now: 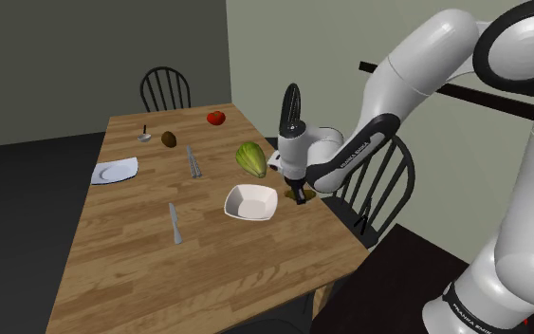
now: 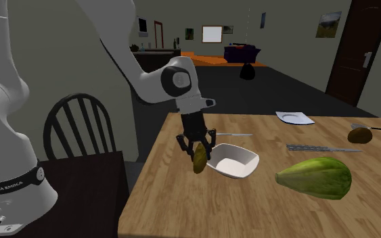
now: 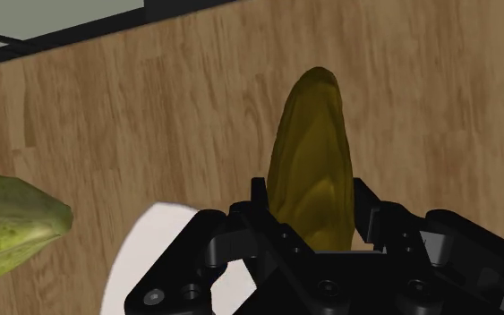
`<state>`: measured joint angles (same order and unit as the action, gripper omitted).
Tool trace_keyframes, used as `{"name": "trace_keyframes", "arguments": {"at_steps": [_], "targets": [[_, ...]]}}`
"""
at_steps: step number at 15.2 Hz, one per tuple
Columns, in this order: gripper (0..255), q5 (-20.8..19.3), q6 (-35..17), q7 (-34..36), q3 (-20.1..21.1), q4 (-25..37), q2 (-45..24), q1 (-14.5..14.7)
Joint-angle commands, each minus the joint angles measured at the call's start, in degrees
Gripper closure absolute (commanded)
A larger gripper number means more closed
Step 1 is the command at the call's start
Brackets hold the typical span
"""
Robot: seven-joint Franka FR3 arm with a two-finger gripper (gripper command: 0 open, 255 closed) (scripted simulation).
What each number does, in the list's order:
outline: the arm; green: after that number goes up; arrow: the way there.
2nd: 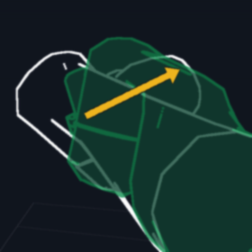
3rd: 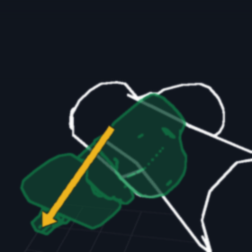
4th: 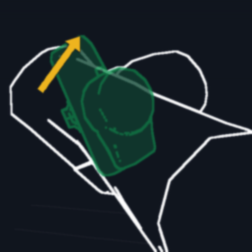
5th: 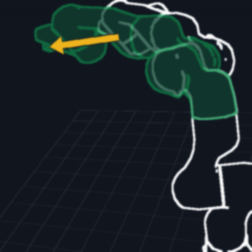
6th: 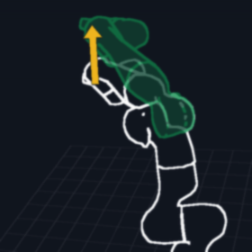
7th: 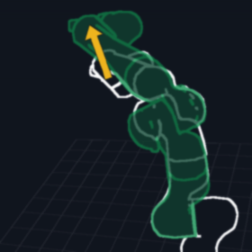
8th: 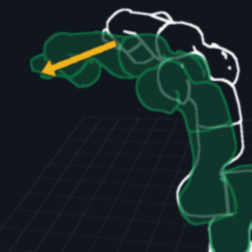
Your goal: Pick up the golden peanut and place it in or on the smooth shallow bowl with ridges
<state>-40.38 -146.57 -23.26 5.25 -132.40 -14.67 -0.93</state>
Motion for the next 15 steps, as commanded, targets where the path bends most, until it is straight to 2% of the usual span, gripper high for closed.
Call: {"name": "trace_keyframes", "arguments": {"at_steps": [1, 8, 13, 15], "targets": [[255, 1.6, 2.3, -0.8, 0.8, 5.0, -3.0, 0.7], [255, 4.9, 10.6, -2.8, 2.5, 24.5, -15.0, 3.5], [255, 6.9, 17.9, -5.2, 3.2, 41.8, -25.2, 6.0], [255, 6.5, 17.1, -4.8, 2.9, 41.9, -26.2, 6.1]]}}
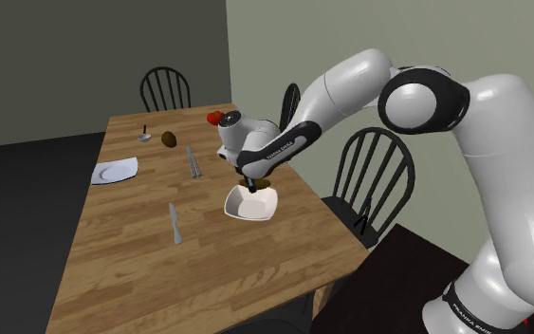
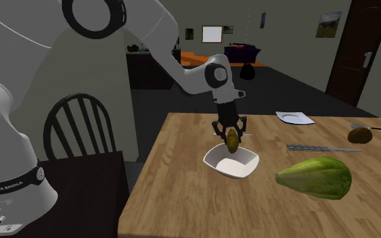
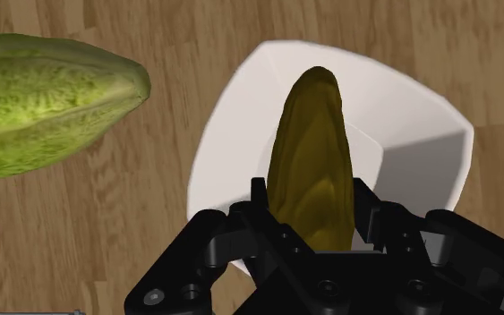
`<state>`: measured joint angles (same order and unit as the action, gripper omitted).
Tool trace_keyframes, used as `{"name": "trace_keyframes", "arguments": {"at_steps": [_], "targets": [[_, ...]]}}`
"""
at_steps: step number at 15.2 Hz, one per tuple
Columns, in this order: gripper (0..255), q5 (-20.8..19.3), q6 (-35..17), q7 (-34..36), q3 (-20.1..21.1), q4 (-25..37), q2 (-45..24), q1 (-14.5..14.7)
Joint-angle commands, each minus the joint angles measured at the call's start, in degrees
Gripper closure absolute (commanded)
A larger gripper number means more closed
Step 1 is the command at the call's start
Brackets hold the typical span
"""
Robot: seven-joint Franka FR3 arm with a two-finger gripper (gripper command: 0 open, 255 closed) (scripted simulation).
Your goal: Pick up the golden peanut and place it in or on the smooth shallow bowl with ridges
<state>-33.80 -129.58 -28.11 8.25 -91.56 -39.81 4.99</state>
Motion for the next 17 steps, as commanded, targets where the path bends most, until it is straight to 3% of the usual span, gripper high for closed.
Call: {"name": "trace_keyframes", "arguments": {"at_steps": [1, 17], "targets": [[255, -0.2, -0.4, 0.3, -0.2, 1.1, -1.5, 0.3], [255, -2.0, -4.2, 2.7, -1.5, 2.4, -7.0, 1.0]]}}
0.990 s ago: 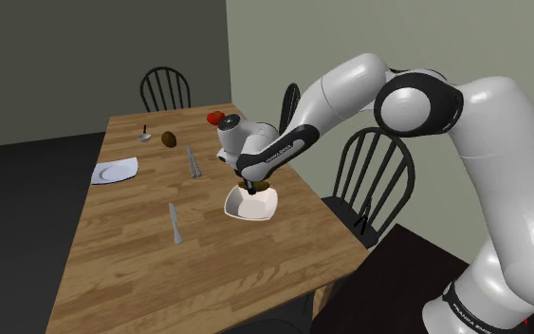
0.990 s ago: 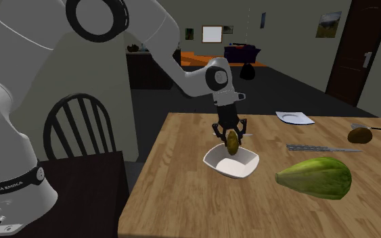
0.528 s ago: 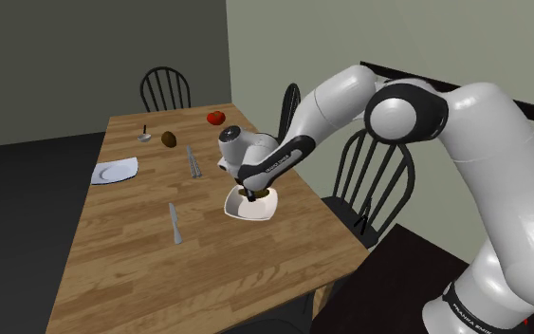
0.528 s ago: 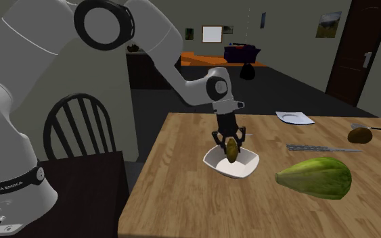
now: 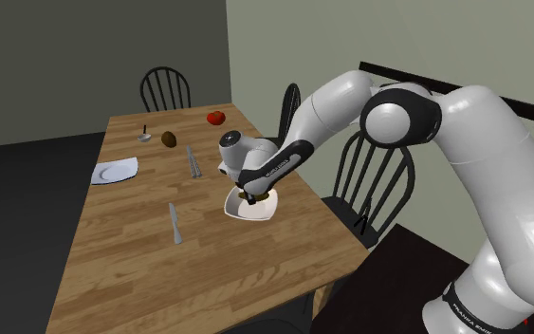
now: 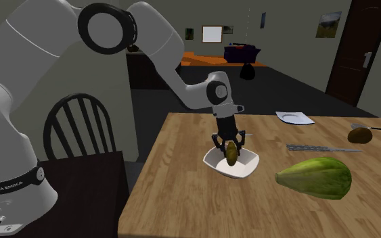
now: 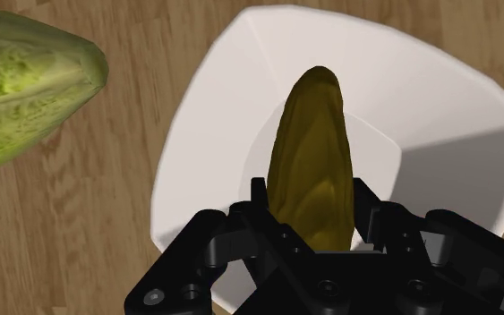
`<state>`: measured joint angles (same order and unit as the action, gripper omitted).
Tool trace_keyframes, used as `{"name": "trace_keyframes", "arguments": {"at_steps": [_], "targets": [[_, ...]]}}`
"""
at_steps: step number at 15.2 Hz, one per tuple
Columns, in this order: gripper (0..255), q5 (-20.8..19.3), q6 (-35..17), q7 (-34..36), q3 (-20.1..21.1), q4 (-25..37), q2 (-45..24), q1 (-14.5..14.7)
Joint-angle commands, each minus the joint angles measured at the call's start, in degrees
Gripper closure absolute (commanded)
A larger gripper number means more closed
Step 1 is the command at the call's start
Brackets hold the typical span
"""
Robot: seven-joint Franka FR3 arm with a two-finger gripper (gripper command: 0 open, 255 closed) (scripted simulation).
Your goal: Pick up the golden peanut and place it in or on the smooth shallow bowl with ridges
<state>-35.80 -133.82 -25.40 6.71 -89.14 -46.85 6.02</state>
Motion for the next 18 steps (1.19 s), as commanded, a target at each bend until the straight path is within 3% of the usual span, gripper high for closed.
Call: {"name": "trace_keyframes", "arguments": {"at_steps": [1, 2, 7, 11, 18], "targets": [[255, 0.0, 0.0, 0.0, 0.0, 0.0, 0.0, 0.0], [0, 0.0, 0.0, 0.0, 0.0, 0.0, 0.0, 0.0], [0, 0.0, 0.0, 0.0, 0.0, 0.0, 0.0, 0.0], [0, 1.5, 3.8, -0.6, 1.4, -1.8, 5.3, 0.5], [0, 1.5, 3.8, -0.6, 1.4, -1.8, 5.3, 0.5]]}}
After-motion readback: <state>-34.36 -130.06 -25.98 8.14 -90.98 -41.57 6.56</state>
